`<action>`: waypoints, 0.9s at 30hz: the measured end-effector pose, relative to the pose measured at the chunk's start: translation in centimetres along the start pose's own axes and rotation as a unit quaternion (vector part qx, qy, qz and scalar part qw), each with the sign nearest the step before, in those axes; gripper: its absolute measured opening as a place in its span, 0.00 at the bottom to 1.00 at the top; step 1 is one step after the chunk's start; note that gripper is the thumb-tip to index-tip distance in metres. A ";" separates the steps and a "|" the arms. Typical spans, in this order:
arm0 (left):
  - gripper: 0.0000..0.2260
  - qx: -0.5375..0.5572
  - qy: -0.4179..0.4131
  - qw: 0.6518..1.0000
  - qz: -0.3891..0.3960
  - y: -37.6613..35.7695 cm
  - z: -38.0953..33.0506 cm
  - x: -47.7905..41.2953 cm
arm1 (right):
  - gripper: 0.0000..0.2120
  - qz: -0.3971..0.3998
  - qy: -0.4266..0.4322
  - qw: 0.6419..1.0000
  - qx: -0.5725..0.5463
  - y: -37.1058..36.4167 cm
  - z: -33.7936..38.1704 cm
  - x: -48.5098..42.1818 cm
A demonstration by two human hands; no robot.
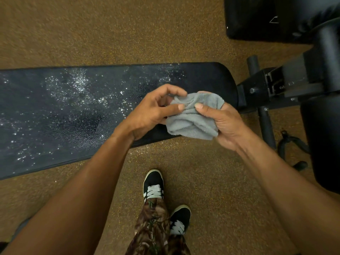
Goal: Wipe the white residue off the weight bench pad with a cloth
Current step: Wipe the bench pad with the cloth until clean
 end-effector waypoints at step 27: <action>0.35 -0.067 -0.057 0.994 -0.068 -1.2 0.6 0.0 | 0.27 0.043 -0.105 0.989 -0.097 0.1 -1.4 -1.0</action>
Point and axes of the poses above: each hand's wrist, its own x-axis away from the middle knuckle, its own y-axis out of the back of the hand, z = x × y, the point moved 4 cm from there along -x, towards the middle knuckle, and after that the axes turned 2 degrees about x, right-handed, at the moved point
